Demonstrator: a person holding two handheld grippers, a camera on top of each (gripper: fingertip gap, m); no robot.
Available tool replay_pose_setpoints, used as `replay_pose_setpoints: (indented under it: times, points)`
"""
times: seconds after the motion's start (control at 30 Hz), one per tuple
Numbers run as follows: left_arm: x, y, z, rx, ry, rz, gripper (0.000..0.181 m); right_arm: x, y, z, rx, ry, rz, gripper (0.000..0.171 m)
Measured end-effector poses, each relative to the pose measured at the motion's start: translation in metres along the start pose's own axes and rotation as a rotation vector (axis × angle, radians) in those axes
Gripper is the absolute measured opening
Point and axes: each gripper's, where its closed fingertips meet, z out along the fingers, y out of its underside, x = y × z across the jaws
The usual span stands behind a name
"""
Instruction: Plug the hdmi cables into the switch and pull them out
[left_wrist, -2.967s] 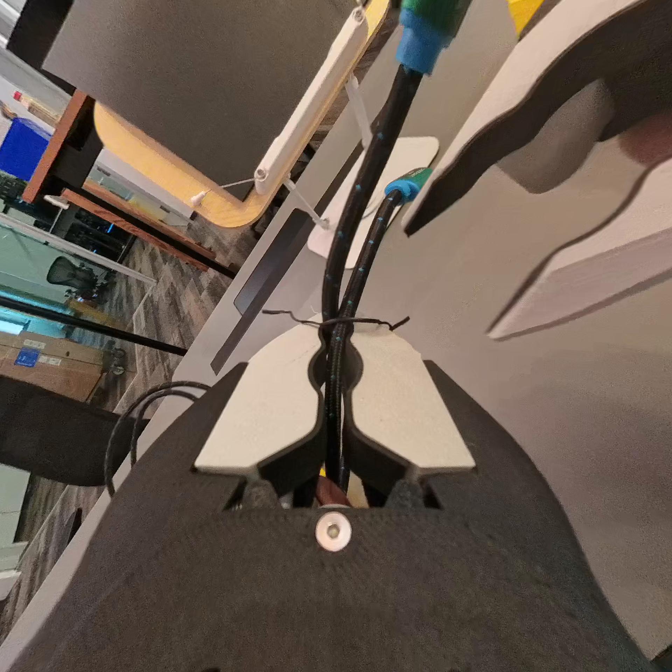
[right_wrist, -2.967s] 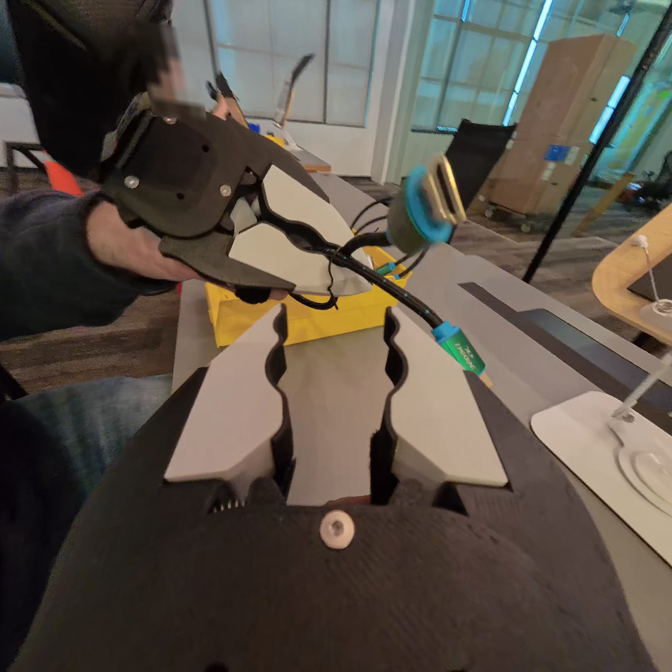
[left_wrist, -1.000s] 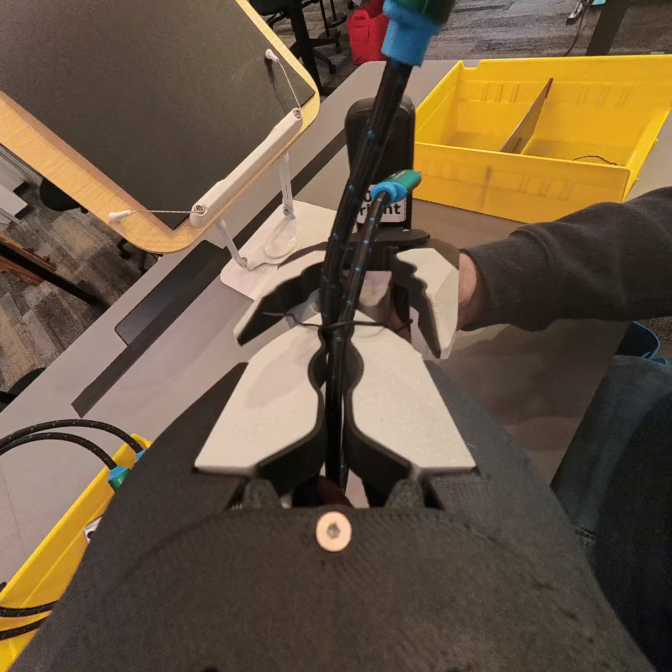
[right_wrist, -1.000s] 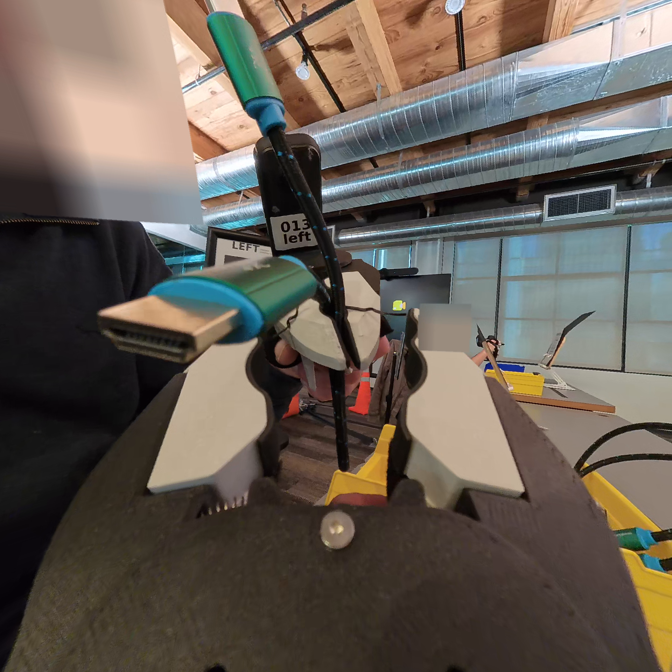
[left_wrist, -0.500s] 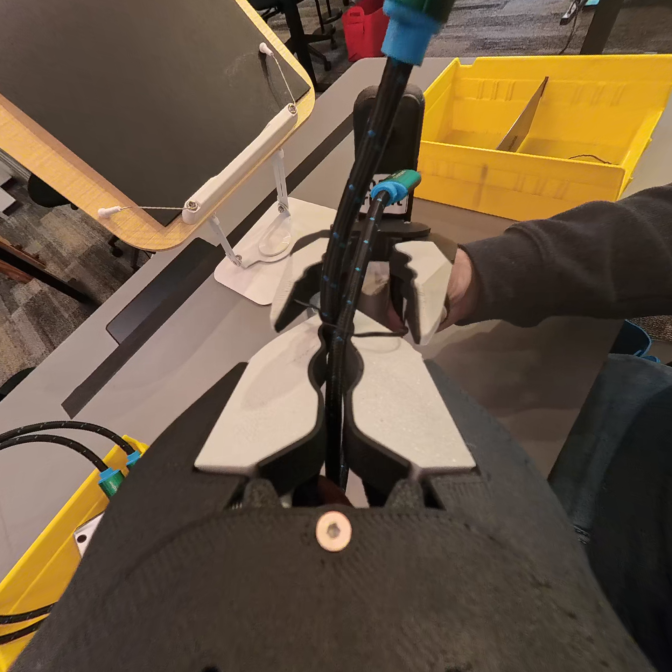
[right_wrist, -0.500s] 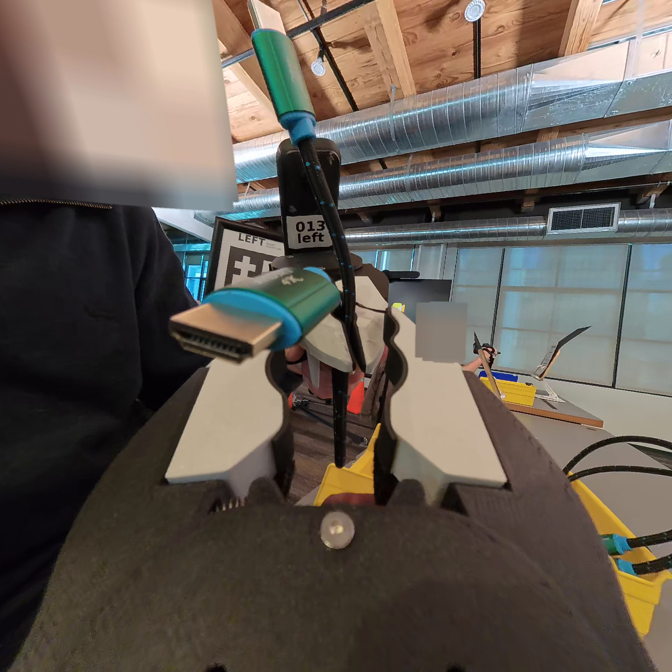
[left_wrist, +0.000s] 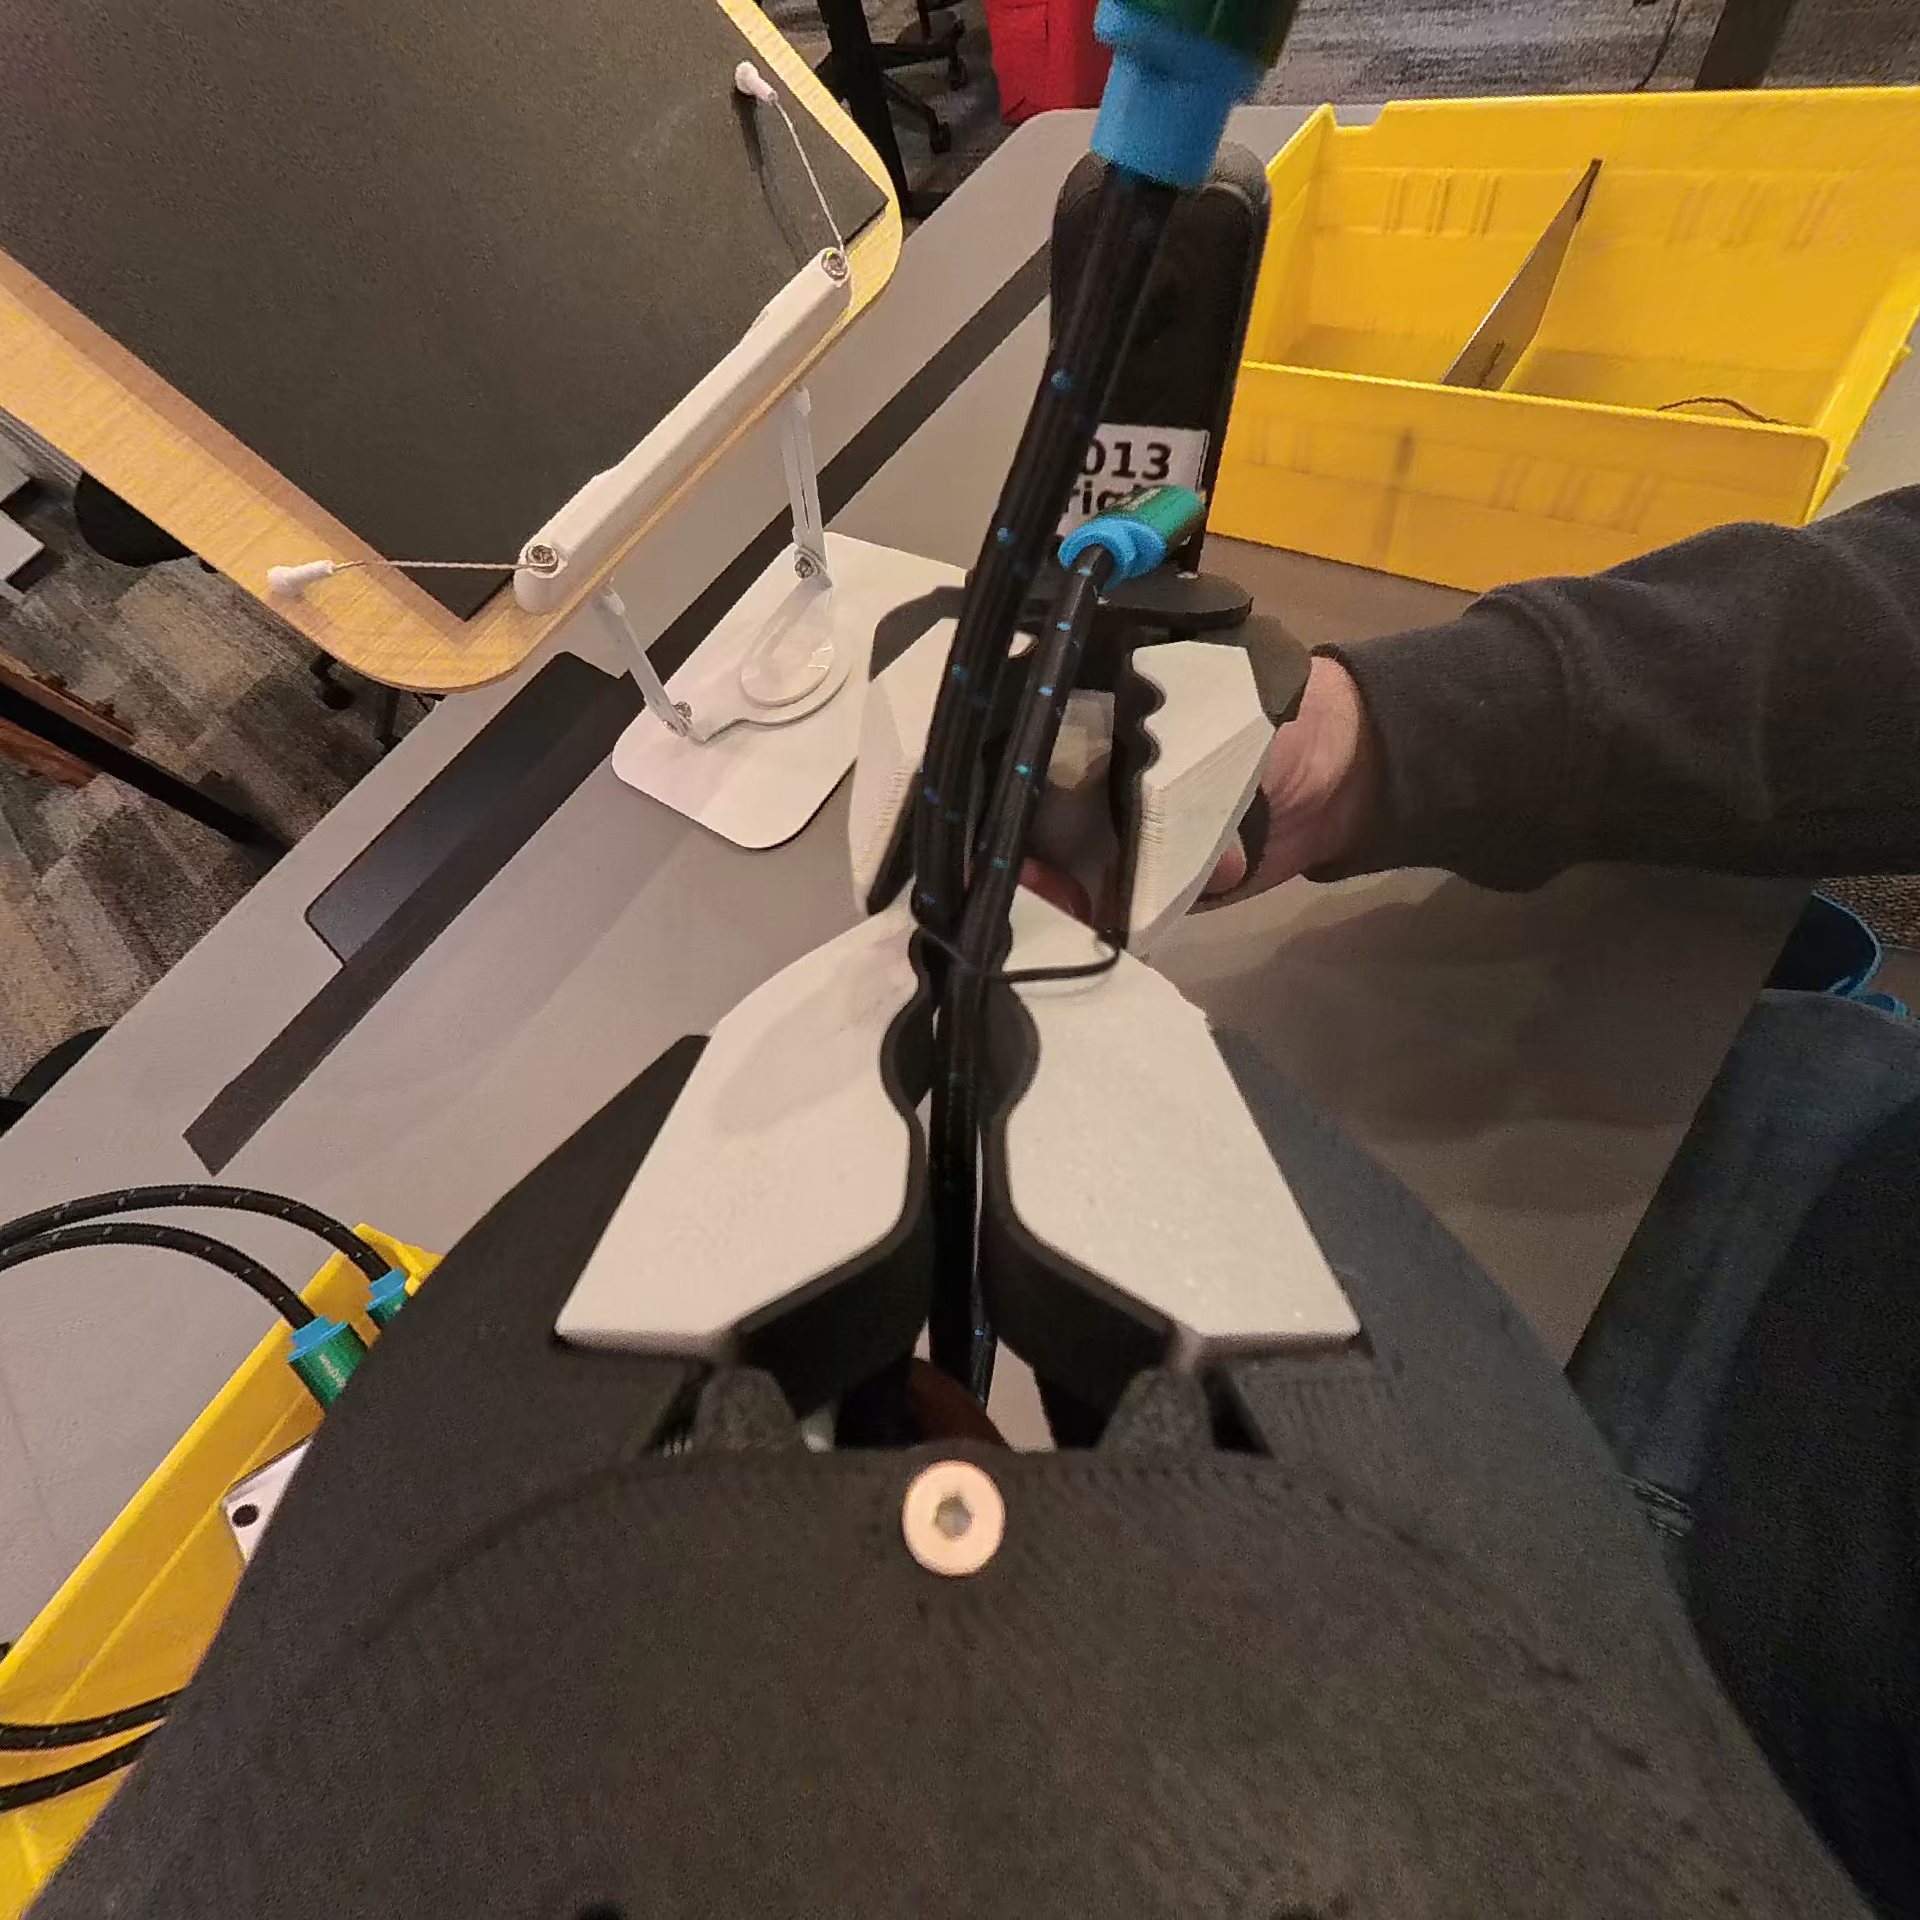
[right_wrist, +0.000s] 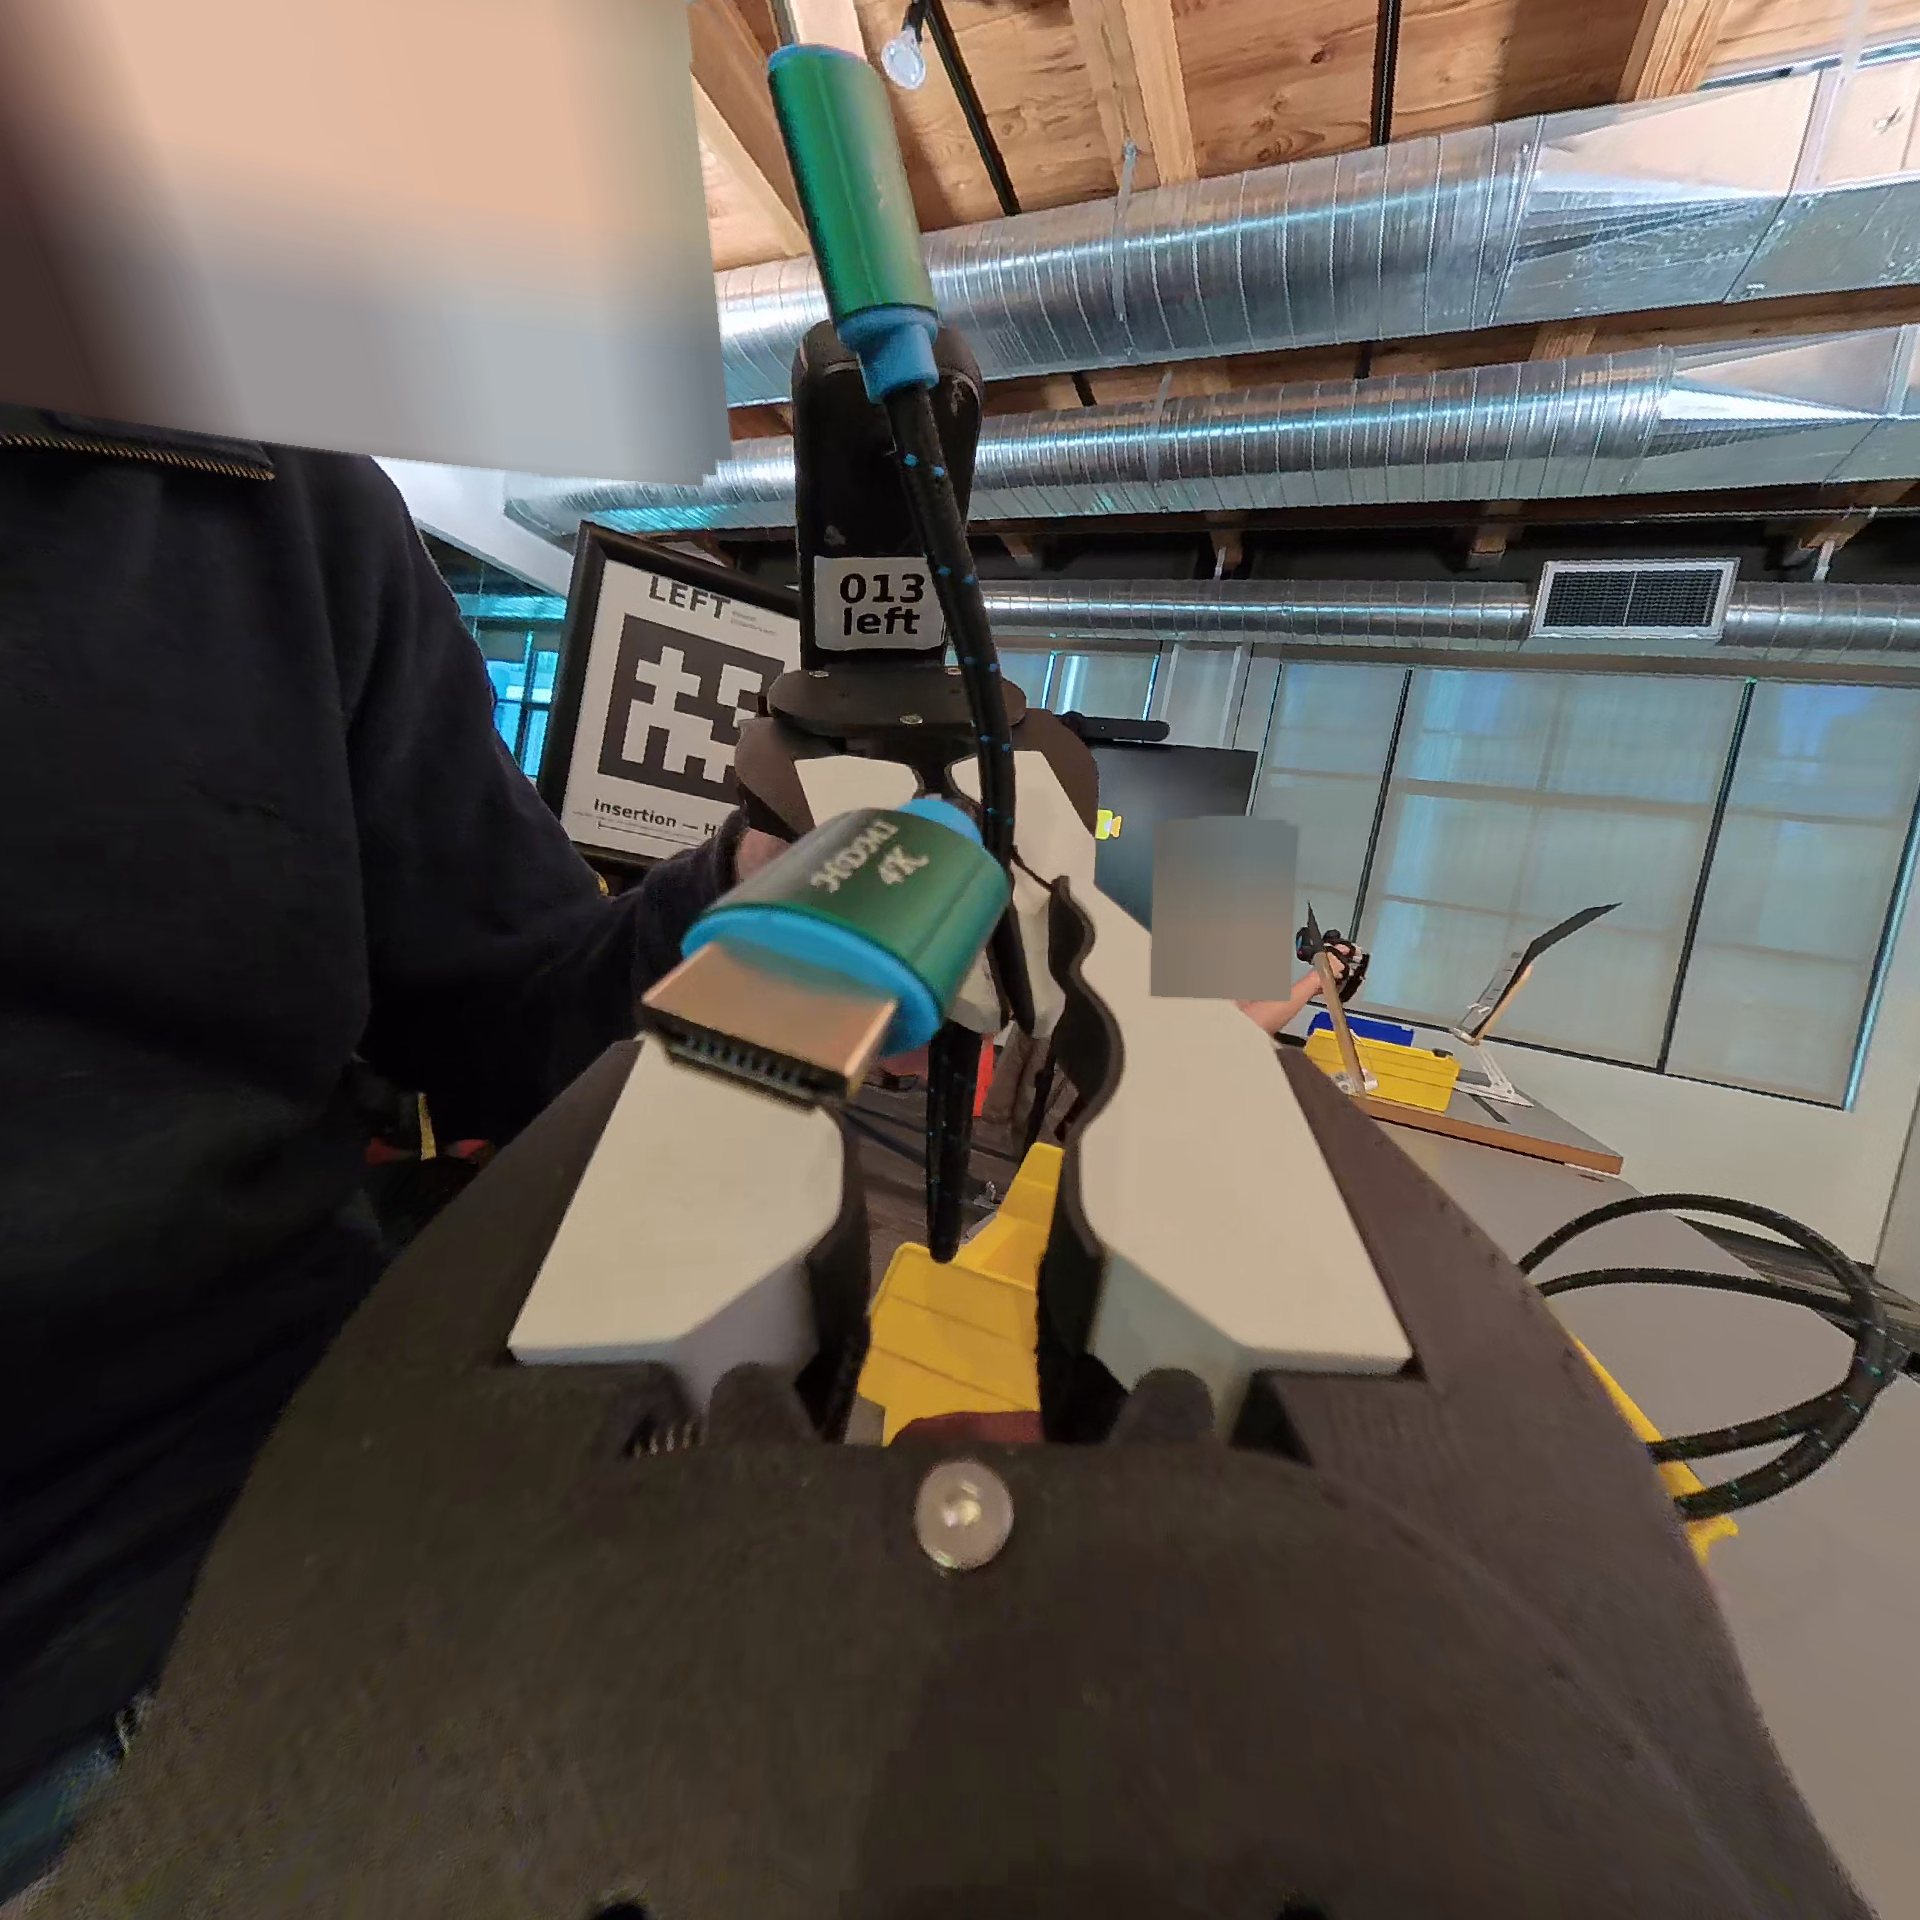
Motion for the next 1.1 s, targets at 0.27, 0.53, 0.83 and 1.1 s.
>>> replay_pose_setpoints:
  times: [0.27,0.53,0.83,1.1]
  points:
    - [-0.004,0.003,0.001,-0.016,-0.023,0.0,0.002,-0.001,0.002,-0.003,-0.033,0.009,-0.038,0.017]
    - [-0.004,0.003,0.003,-0.023,-0.029,-0.004,0.002,0.0,0.001,-0.005,-0.043,0.029,-0.059,0.014]
    - [-0.005,0.003,0.004,-0.025,-0.033,-0.005,0.003,0.0,0.0,-0.007,-0.048,0.036,-0.08,0.0]
    - [-0.01,0.004,0.004,-0.034,-0.057,0.012,0.003,0.002,-0.003,-0.013,-0.042,0.056,-0.07,0.0]
